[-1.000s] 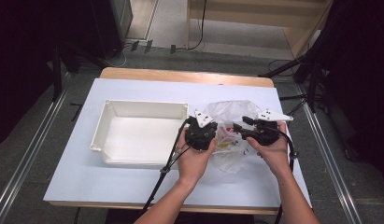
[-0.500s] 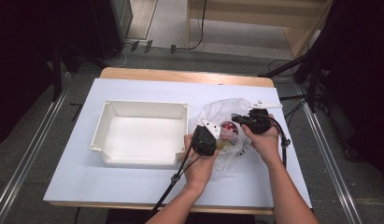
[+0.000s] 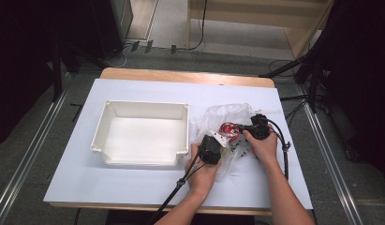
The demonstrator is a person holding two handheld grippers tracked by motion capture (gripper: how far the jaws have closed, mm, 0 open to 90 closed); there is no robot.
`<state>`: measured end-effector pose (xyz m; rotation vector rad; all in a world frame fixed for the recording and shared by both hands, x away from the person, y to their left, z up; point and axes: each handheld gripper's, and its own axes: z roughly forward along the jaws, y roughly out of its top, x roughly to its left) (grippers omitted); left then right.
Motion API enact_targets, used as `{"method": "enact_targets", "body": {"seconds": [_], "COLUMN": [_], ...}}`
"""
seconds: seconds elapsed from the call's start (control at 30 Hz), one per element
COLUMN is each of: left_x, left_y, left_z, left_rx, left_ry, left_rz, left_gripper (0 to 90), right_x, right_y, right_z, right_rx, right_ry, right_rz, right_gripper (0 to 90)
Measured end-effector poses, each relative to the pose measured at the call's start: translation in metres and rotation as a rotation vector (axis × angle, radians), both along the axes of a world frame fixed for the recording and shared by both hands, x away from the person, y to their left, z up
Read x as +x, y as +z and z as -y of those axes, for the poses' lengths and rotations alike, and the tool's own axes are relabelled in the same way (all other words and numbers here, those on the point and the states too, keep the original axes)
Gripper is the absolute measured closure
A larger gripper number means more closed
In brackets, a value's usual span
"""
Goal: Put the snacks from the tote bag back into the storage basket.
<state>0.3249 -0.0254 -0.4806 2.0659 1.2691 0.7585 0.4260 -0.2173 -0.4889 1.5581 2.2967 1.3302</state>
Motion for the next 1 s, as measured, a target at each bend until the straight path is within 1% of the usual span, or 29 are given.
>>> {"method": "enact_targets", "body": {"seconds": [0.03, 0.07, 0.1, 0.13, 0.17, 0.2, 0.23, 0.27, 0.33, 0.37, 0.4, 0.43, 0.47, 0.5, 0.53, 0.6, 0.63, 0.67, 0.7, 0.77, 0.8, 0.83, 0.87, 0.9, 0.93, 0.97, 1.0], "left_x": [0.0, 0.0, -0.001, -0.004, -0.007, -0.01, -0.014, -0.018, -0.027, -0.029, -0.032, -0.034, -0.036, -0.038, -0.04, -0.049, -0.055, -0.06, -0.065, -0.072, -0.073, -0.072, -0.07, -0.068, -0.064, -0.061, -0.056], "left_y": [0.0, 0.001, 0.002, 0.004, 0.005, 0.008, 0.011, 0.014, 0.026, 0.03, 0.036, 0.042, 0.051, 0.056, 0.063, 0.074, 0.079, 0.081, 0.082, 0.078, 0.073, 0.066, 0.061, 0.055, 0.051, 0.048, 0.047], "left_z": [-0.001, -0.003, -0.006, -0.009, -0.011, -0.013, -0.013, -0.014, -0.015, -0.016, -0.018, -0.021, -0.025, -0.027, -0.03, -0.032, -0.031, -0.028, -0.024, -0.012, -0.005, 0.003, 0.006, 0.009, 0.01, 0.009, 0.006], "left_rx": [-0.01, -0.033, -0.063, -0.082, -0.095, -0.11, -0.12, -0.128, -0.145, -0.155, -0.173, -0.203, -0.23, -0.245, -0.271, -0.313, -0.322, -0.326, -0.329, -0.318, -0.289, -0.24, -0.223, -0.2, -0.165, -0.145, -0.146], "left_ry": [-0.004, -0.008, -0.009, -0.004, -0.003, -0.012, -0.023, -0.034, -0.055, -0.058, -0.059, -0.062, -0.059, -0.057, -0.058, -0.069, -0.085, -0.105, -0.124, -0.178, -0.192, -0.197, -0.197, -0.192, -0.165, -0.126, -0.092], "left_rz": [-0.005, -0.011, -0.006, 0.0, 0.009, 0.018, 0.025, 0.041, 0.077, 0.087, 0.102, 0.111, 0.127, 0.137, 0.146, 0.167, 0.174, 0.183, 0.183, 0.169, 0.162, 0.139, 0.122, 0.11, 0.122, 0.143, 0.15], "left_gripper": [90.0, 89.6, 84.8, 80.6, 76.1, 72.2, 68.7, 65.5, 63.4, 62.3, 61.2, 60.2, 59.5, 58.7, 57.5, 54.3, 52.4, 50.9, 48.7, 42.4, 37.2, 33.4, 28.5, 27.5, 31.0, 38.6, 49.3], "right_x": [-0.001, -0.002, -0.003, -0.005, -0.008, -0.012, -0.016, -0.02, -0.028, -0.033, -0.036, -0.04, -0.045, -0.05, -0.054, -0.062, -0.067, -0.071, -0.075, -0.081, -0.084, -0.086, -0.088, -0.09, -0.093, -0.095, -0.097], "right_y": [0.001, 0.002, 0.004, 0.006, 0.01, 0.013, 0.016, 0.02, 0.026, 0.029, 0.031, 0.033, 0.034, 0.037, 0.038, 0.043, 0.046, 0.048, 0.05, 0.051, 0.051, 0.05, 0.049, 0.049, 0.048, 0.049, 0.049], "right_z": [-0.001, -0.002, -0.002, -0.002, -0.001, 0.0, 0.001, 0.001, 0.005, 0.007, 0.008, 0.008, 0.009, 0.009, 0.009, 0.01, 0.011, 0.012, 0.013, 0.013, 0.013, 0.013, 0.013, 0.013, 0.014, 0.015, 0.015], "right_rx": [-0.018, -0.03, -0.04, -0.04, -0.035, -0.025, -0.032, -0.039, -0.031, -0.03, -0.031, -0.033, -0.041, -0.049, -0.049, -0.034, -0.016, 0.005, 0.022, 0.047, 0.048, 0.051, 0.06, 0.07, 0.079, 0.081, 0.073], "right_ry": [0.001, -0.001, -0.006, -0.012, -0.019, -0.023, -0.03, -0.038, -0.05, -0.052, -0.053, -0.052, -0.052, -0.054, -0.057, -0.077, -0.086, -0.093, -0.097, -0.106, -0.106, -0.109, -0.109, -0.114, -0.114, -0.117, -0.117], "right_rz": [0.009, 0.014, 0.026, 0.038, 0.054, 0.067, 0.091, 0.109, 0.137, 0.151, 0.158, 0.167, 0.185, 0.197, 0.205, 0.223, 0.233, 0.238, 0.249, 0.255, 0.258, 0.259, 0.261, 0.259, 0.262, 0.272, 0.28], "right_gripper": [82.9, 79.8, 73.9, 69.6, 67.3, 66.3, 66.2, 66.2, 65.5, 64.5, 64.3, 64.2, 63.8, 63.1, 62.7, 62.1, 62.1, 62.2, 62.8, 64.8, 65.5, 65.9, 66.5, 66.9, 67.1, 67.4, 67.6]}}
